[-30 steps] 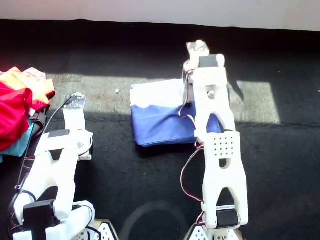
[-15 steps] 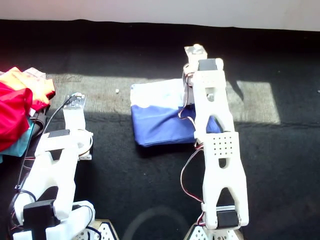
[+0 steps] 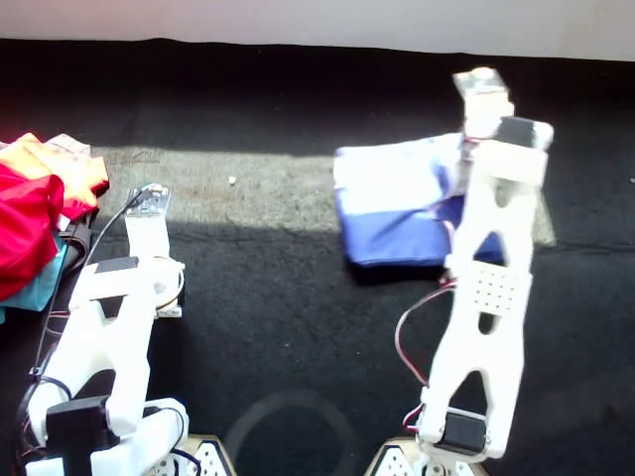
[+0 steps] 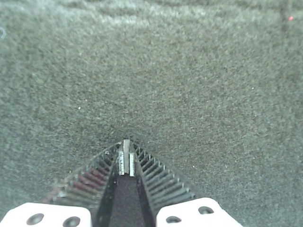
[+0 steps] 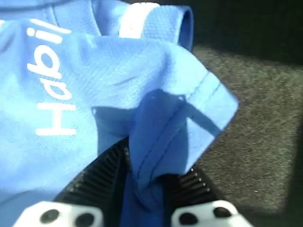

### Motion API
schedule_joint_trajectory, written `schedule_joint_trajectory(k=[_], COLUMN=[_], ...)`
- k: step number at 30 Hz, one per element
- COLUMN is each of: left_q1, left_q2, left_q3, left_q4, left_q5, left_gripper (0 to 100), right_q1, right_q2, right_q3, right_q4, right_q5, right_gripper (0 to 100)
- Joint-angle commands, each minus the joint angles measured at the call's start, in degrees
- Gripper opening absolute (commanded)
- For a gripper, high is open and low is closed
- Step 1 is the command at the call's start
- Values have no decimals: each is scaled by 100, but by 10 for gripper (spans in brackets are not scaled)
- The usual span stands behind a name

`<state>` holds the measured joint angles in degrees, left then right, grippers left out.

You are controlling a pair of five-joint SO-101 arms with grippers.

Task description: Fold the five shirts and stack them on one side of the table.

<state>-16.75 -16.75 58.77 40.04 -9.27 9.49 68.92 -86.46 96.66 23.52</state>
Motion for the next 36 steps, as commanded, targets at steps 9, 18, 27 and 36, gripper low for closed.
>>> schedule_joint_trajectory(k=[9,18,27,36], left_q1=[-66,-66,-66,-66], left_q2=[31,31,31,31], left_q3=[-13,-13,-13,-4], left_q4=[-123,-123,-123,-123], left_q5=[26,26,26,26], left_gripper=[10,10,10,10], right_q1=[1552,2000,1974,2088], right_q2=[-57,-57,-84,-101], right_q3=[-365,224,295,-549], right_q4=[-1789,-2396,-2396,-2396], right_q5=[1556,2330,2031,149], right_gripper=[7,7,48,221])
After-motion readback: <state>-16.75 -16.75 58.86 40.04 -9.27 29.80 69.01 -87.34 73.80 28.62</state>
